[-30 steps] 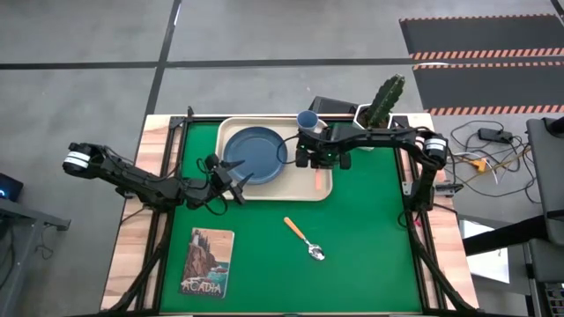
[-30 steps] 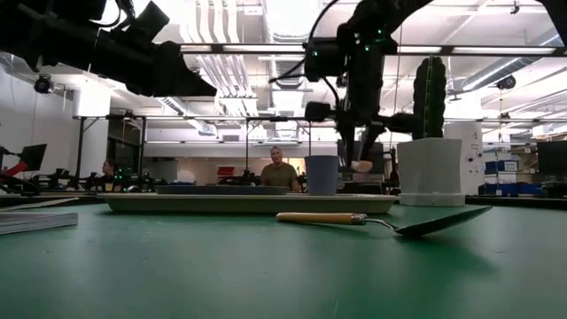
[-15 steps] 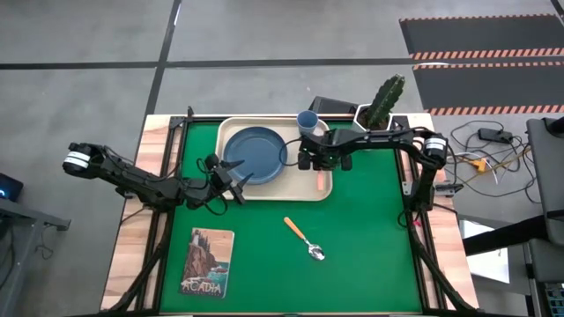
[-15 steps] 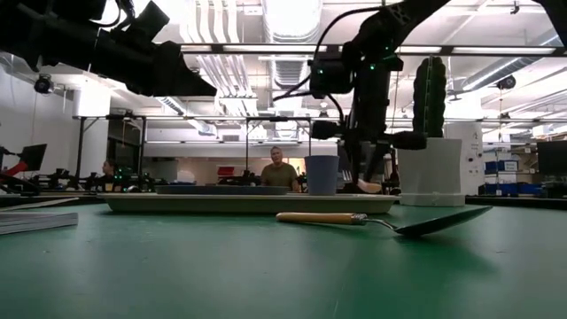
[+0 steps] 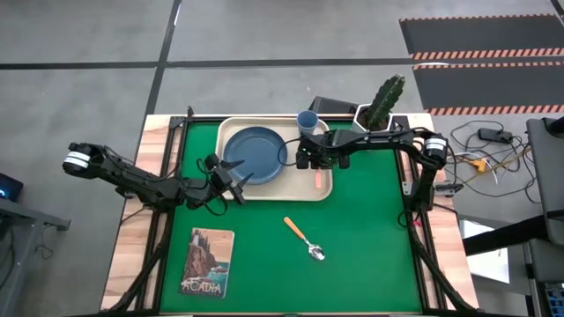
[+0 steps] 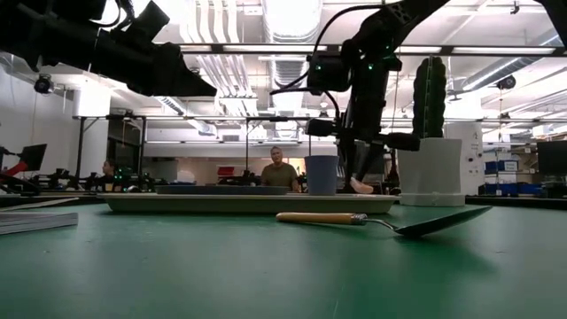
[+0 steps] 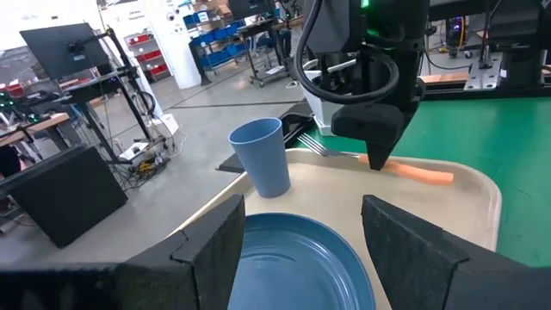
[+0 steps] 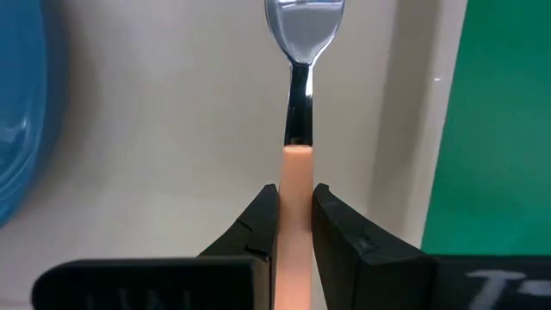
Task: Pick and place plate/cup/fork/spoon on tray
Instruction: Put the yellow fork on the white tray, then put the yellow spoon on the white tray
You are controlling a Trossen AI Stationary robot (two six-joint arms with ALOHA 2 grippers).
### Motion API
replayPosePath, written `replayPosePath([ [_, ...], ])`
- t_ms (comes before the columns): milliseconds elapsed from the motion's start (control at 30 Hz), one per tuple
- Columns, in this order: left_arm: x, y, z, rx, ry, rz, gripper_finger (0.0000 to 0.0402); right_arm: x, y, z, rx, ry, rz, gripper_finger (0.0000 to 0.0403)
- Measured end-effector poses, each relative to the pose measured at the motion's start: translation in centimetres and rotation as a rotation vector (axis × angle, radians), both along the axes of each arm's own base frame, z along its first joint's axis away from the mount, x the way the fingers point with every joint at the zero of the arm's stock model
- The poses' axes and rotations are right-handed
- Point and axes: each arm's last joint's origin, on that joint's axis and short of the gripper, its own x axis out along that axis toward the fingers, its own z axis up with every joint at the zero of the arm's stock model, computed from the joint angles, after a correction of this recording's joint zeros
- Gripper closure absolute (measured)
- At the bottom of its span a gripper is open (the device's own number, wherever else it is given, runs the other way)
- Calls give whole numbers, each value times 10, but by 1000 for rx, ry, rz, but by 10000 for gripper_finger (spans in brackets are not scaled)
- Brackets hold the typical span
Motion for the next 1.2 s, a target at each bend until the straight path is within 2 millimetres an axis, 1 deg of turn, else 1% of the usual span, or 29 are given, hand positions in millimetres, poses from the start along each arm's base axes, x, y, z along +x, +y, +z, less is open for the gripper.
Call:
replayPosePath([
  [67,0,0,0,0,0,0,187,2,0,-3,2,-2,1,364],
  [267,0,0,0,0,-2,0,187,12,2,-24,18,8,27,364],
  [400,0,0,0,1,1,0,187,14,1,-29,30,14,39,364],
  [500,0,0,0,1,1,0,187,14,1,-28,20,15,38,360],
  [600,0,0,0,1,2,0,187,13,1,-25,-1,13,43,340],
  [867,0,0,0,2,2,0,187,13,1,-24,-2,12,43,266],
  [933,0,0,0,2,2,0,187,12,1,-22,0,11,47,254],
  [1000,0,0,0,2,2,0,187,14,1,-15,-4,-11,62,244],
  [1100,0,0,0,2,2,0,187,16,0,1,-19,-55,96,235],
  [1200,0,0,0,2,2,0,187,17,5,22,-43,-113,142,230],
])
